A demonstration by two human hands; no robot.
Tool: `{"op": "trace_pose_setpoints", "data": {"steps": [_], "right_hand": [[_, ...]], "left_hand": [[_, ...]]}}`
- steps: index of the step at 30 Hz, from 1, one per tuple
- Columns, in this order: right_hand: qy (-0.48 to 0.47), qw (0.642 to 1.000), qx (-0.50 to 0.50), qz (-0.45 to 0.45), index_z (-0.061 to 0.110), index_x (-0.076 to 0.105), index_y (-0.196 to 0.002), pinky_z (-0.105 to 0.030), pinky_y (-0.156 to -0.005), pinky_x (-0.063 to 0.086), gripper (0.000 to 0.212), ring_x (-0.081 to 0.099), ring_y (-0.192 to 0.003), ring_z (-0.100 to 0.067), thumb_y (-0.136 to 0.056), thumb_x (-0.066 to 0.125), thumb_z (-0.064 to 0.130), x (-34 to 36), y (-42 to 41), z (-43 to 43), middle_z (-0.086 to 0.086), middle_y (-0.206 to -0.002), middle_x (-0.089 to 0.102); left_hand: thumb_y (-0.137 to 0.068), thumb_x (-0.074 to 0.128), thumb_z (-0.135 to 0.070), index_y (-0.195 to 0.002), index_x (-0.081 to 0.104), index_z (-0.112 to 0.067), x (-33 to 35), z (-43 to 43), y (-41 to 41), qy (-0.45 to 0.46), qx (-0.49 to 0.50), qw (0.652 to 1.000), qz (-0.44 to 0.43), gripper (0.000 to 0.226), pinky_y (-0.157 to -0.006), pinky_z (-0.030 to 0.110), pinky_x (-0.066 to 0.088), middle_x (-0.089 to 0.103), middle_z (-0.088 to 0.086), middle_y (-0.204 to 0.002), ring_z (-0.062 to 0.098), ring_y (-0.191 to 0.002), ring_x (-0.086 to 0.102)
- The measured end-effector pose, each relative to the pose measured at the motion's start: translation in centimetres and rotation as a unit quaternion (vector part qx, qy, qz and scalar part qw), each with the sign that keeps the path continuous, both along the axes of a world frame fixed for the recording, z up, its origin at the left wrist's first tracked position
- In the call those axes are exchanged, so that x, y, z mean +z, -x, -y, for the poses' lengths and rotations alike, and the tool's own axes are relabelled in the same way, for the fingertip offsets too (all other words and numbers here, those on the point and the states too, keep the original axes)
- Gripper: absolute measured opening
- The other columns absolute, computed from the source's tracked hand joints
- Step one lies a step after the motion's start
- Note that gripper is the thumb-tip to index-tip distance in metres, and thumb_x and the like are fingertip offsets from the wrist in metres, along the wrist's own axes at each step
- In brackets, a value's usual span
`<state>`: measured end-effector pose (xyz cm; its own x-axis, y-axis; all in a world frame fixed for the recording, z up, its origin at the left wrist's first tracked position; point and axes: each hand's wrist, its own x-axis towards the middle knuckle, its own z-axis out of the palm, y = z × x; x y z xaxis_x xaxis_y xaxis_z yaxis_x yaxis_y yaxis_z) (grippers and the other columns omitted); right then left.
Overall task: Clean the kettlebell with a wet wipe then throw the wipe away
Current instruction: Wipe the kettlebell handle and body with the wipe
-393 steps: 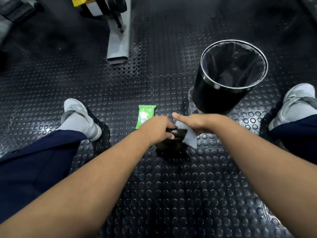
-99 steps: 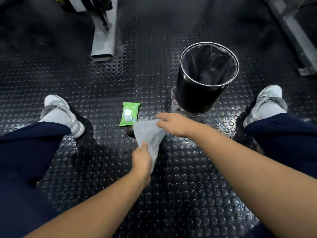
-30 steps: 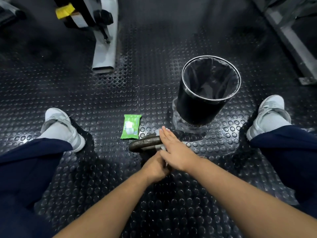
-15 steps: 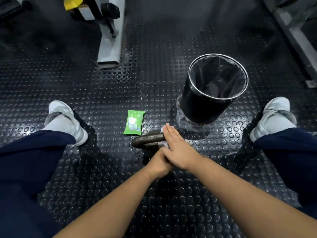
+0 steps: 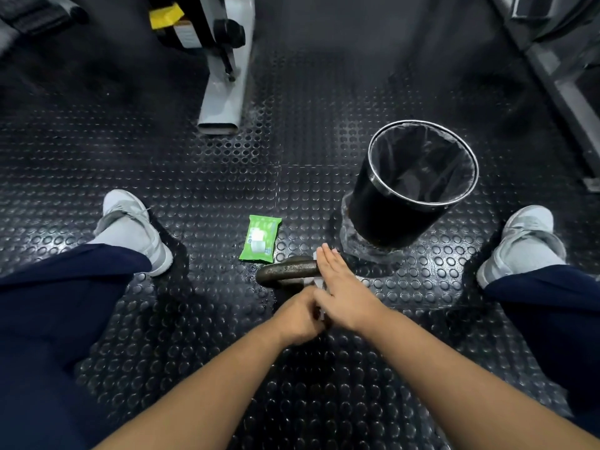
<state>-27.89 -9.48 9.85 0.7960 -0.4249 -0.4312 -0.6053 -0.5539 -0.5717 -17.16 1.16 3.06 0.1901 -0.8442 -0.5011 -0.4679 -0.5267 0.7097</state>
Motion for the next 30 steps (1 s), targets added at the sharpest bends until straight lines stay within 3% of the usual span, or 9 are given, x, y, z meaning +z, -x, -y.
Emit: {"op": "trace_pose_setpoints", "data": {"steps": [4,7,9,14,16,20,22,27,30], "right_hand": [[-0.004,1.000,0.002,-0.011,0.019,-0.008,-0.167,-0.034,-0.131,-0.002,0.078,-0.016,-0.159,-0.009,-0.104,0.036,0.029,0.5,-0.1,0.0,0.006,-0.173,-0.017],[-0.004,1.000,-0.007,-0.010,0.020,-0.006,-0.167,-0.030,-0.130,-0.002,0.074,-0.014,-0.159,-0.008,-0.106,0.035,0.032,0.6,-0.2,0.2,0.006,-0.174,-0.014],[-0.005,1.000,-0.014,-0.009,0.020,-0.005,-0.167,-0.028,-0.129,-0.002,0.074,-0.013,-0.160,-0.009,-0.106,0.035,0.031,0.6,-0.2,0.2,0.007,-0.173,-0.013],[-0.004,1.000,-0.020,-0.001,0.020,-0.006,-0.167,-0.025,-0.126,-0.005,0.075,-0.016,-0.159,-0.008,-0.105,0.035,0.030,0.1,-0.2,-0.1,0.007,-0.173,-0.016],[-0.004,1.000,-0.016,-0.005,0.020,-0.006,-0.167,-0.027,-0.127,-0.004,0.074,-0.016,-0.158,-0.008,-0.106,0.034,0.029,0.2,-0.4,-0.1,0.006,-0.173,-0.016],[-0.012,1.000,-0.007,-0.016,0.019,-0.006,-0.167,-0.032,-0.131,-0.002,0.075,-0.014,-0.159,-0.009,-0.105,0.034,0.030,0.5,-0.4,0.1,0.004,-0.174,-0.014],[-0.017,1.000,-0.013,-0.016,0.020,-0.005,-0.167,-0.032,-0.131,-0.001,0.073,-0.014,-0.159,-0.009,-0.106,0.033,0.030,0.5,-0.4,0.3,0.004,-0.174,-0.013],[-0.011,1.000,-0.023,-0.006,0.020,-0.008,-0.166,-0.030,-0.130,-0.004,0.071,-0.018,-0.158,-0.008,-0.109,0.032,0.030,0.6,-0.1,0.0,0.006,-0.173,-0.018],[-0.002,1.000,-0.015,-0.009,0.019,-0.011,-0.166,-0.030,-0.130,-0.005,0.071,-0.019,-0.158,-0.010,-0.108,0.030,0.029,0.7,-0.3,-0.5,0.004,-0.172,-0.021]], "left_hand": [[-0.093,0.061,-0.041,-0.153,0.044,-0.034,3.2,4.1,-0.1,-0.114,-0.141,0.979,0.095,0.063,-0.111,0.046,0.048,0.049,-0.002,-0.157,0.025,-0.135,0.054],[-0.098,0.060,-0.044,-0.160,0.034,-0.029,4.4,5.8,-0.7,-0.169,-0.186,0.955,0.156,0.069,-0.119,0.048,0.037,0.037,0.000,-0.166,0.027,-0.148,0.041],[-0.098,0.063,-0.036,-0.158,0.040,-0.024,4.9,5.1,-0.7,-0.131,-0.179,0.968,0.114,0.066,-0.117,0.043,0.039,0.043,0.004,-0.162,0.027,-0.143,0.047],[-0.067,0.075,-0.038,-0.127,0.063,-0.022,3.5,1.5,-0.8,-0.032,-0.061,0.997,-0.036,0.062,-0.091,0.028,0.055,0.071,-0.006,-0.114,0.013,-0.101,0.068],[-0.081,0.077,-0.027,-0.133,0.063,-0.021,3.3,1.8,-0.4,-0.038,-0.074,0.997,-0.005,0.054,-0.095,0.031,0.054,0.070,0.000,-0.124,0.017,-0.108,0.066],[-0.092,0.071,-0.038,-0.150,0.049,-0.030,4.3,4.4,-0.3,-0.147,-0.176,0.960,0.160,0.062,-0.108,0.045,0.049,0.055,-0.001,-0.151,0.026,-0.132,0.056],[-0.095,0.068,-0.034,-0.154,0.046,-0.026,4.8,4.9,-0.5,-0.128,-0.169,0.970,0.123,0.063,-0.112,0.045,0.045,0.051,0.002,-0.156,0.028,-0.136,0.053],[-0.078,0.068,-0.028,-0.122,0.069,-0.019,3.2,1.3,-1.2,-0.035,-0.095,0.994,0.050,0.044,-0.092,0.037,0.056,0.073,0.002,-0.117,0.021,-0.103,0.069],[-0.092,0.059,-0.026,-0.140,0.062,-0.019,3.2,2.5,-0.7,-0.074,-0.157,0.979,0.104,0.048,-0.105,0.038,0.050,0.066,0.008,-0.138,0.026,-0.120,0.063]]}}
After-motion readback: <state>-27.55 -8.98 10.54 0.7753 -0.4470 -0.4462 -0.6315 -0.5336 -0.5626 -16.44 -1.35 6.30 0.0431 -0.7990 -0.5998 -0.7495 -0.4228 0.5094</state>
